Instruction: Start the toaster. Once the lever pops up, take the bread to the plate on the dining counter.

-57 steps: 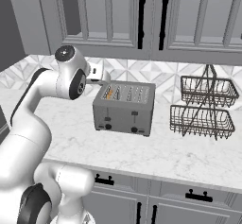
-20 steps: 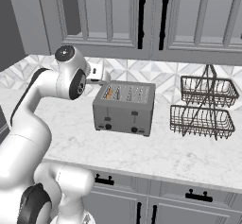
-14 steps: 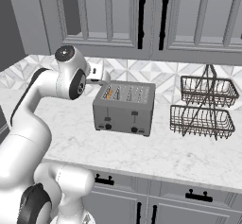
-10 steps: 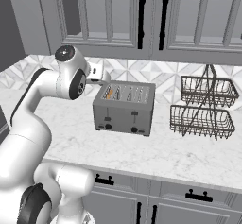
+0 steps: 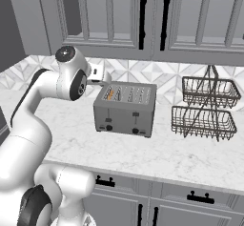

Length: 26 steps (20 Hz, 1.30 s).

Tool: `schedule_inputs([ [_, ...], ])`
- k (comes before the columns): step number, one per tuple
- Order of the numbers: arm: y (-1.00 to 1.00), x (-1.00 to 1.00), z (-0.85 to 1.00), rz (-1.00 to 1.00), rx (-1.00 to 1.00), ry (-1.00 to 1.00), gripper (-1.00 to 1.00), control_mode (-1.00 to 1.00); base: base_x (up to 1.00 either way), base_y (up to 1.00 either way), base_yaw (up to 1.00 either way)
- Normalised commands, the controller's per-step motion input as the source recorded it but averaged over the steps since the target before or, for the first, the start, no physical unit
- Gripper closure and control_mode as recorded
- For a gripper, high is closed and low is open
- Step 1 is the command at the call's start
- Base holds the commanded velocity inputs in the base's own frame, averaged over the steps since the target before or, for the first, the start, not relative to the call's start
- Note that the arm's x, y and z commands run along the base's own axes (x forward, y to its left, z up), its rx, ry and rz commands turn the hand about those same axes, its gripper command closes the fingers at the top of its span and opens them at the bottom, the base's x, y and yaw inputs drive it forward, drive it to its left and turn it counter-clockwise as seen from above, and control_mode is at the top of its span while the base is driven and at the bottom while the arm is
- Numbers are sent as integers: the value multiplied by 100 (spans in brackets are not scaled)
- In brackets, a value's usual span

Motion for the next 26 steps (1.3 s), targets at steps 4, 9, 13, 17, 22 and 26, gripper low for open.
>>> schedule_inputs([
  [4, 0, 0, 0, 0, 0, 0, -100, -100, 0, 0, 0],
  [9, 0, 0, 0, 0, 0, 0, -100, -100, 0, 0, 0],
  [13, 0, 0, 0, 0, 0, 0, -100, -100, 0, 0, 0],
  [17, 0, 0, 0, 0, 0, 0, -100, -100, 0, 0, 0],
  [22, 0, 0, 0, 0, 0, 0, -100, -100, 0, 0, 0],
  [26, 0, 0, 0, 0, 0, 0, -100, -100, 0, 0, 0],
])
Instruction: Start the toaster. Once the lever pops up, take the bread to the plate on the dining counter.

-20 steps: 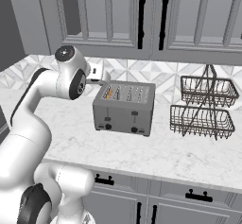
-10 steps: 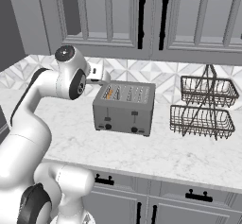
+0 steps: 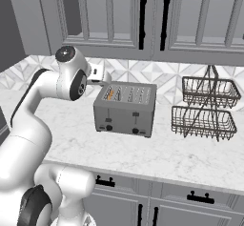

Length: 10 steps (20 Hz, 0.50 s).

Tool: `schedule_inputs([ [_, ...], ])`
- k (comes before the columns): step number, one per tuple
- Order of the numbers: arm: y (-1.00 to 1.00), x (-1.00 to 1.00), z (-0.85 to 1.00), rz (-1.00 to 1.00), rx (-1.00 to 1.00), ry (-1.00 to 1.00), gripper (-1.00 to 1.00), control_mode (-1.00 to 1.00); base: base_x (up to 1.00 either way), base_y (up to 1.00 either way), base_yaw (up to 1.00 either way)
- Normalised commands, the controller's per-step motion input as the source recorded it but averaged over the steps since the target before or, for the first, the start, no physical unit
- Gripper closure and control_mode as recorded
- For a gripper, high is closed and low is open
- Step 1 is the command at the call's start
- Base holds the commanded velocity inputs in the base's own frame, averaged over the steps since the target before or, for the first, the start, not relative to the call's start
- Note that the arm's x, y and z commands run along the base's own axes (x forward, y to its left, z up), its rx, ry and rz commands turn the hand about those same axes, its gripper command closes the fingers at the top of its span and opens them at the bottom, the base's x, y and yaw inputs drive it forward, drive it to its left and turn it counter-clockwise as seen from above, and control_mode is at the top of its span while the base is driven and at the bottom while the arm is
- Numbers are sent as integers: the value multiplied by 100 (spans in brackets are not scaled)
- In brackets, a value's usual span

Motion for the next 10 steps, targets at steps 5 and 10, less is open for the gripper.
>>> schedule_inputs([
  [5, 0, 0, 0, 0, 0, 0, -100, -100, 0, 0, 0],
  [10, 0, 0, 0, 0, 0, 0, -100, -100, 0, 0, 0],
])
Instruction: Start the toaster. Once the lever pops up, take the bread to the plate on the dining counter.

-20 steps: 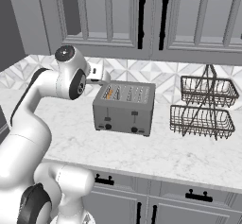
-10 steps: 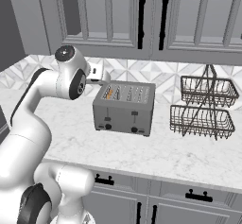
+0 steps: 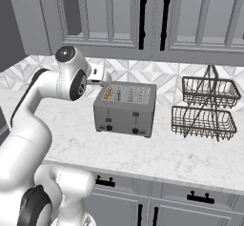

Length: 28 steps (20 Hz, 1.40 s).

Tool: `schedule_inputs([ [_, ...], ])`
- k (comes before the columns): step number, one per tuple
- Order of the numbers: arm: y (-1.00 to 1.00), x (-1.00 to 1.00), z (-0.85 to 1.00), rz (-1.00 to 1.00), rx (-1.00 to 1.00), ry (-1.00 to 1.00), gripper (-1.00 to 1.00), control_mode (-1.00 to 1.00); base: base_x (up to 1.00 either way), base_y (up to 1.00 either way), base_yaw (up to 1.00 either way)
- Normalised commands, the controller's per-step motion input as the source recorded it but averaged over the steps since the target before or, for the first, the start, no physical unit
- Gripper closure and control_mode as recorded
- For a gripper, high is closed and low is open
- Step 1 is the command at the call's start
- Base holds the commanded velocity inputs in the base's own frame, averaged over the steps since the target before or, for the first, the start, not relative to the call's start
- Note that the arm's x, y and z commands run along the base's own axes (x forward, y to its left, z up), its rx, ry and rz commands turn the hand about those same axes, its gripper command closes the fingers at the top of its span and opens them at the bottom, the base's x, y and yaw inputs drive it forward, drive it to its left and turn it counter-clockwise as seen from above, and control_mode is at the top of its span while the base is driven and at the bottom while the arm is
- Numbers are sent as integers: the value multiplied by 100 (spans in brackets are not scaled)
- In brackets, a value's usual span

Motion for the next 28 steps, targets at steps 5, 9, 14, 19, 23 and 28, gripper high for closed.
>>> schedule_inputs([
  [5, 0, 0, 0, 0, 0, 0, -100, -100, 0, 0, 0],
  [9, 0, 0, 0, 0, 0, 0, -100, -100, 0, 0, 0],
  [14, 0, 0, 0, 0, 0, 0, -100, -100, 0, 0, 0],
  [19, 0, 0, 0, 0, 0, 0, -100, -100, 0, 0, 0],
  [23, 0, 0, 0, 0, 0, 0, -100, -100, 0, 0, 0],
  [28, 0, 0, 0, 0, 0, 0, -100, -100, 0, 0, 0],
])
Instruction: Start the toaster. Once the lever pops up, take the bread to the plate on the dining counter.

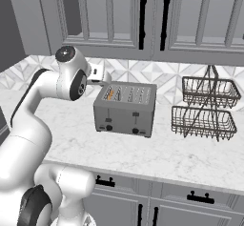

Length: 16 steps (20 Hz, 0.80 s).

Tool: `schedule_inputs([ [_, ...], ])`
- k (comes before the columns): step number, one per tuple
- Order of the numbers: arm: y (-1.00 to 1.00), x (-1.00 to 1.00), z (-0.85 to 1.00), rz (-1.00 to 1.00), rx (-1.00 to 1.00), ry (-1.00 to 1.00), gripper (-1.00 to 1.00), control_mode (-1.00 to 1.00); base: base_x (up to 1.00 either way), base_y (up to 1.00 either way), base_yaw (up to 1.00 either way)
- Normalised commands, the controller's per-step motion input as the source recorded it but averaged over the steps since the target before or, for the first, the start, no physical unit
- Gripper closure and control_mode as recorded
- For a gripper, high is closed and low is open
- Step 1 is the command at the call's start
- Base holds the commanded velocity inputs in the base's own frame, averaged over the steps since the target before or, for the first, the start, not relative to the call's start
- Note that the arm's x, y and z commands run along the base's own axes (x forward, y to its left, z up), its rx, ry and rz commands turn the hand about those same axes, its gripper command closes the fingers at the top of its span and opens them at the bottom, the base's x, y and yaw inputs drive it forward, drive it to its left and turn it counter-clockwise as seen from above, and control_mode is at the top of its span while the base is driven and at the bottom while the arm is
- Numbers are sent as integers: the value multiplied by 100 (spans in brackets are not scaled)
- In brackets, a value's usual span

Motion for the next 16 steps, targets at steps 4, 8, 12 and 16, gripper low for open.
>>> schedule_inputs([
  [4, 0, 0, 0, 0, 0, 0, -100, -100, 0, 0, 0],
  [8, 0, 0, 0, 0, 0, 0, -100, -100, 0, 0, 0],
  [12, 0, 0, 0, 0, 0, 0, -100, -100, 0, 0, 0],
  [16, 0, 0, 0, 0, 0, 0, -100, -100, 0, 0, 0],
])
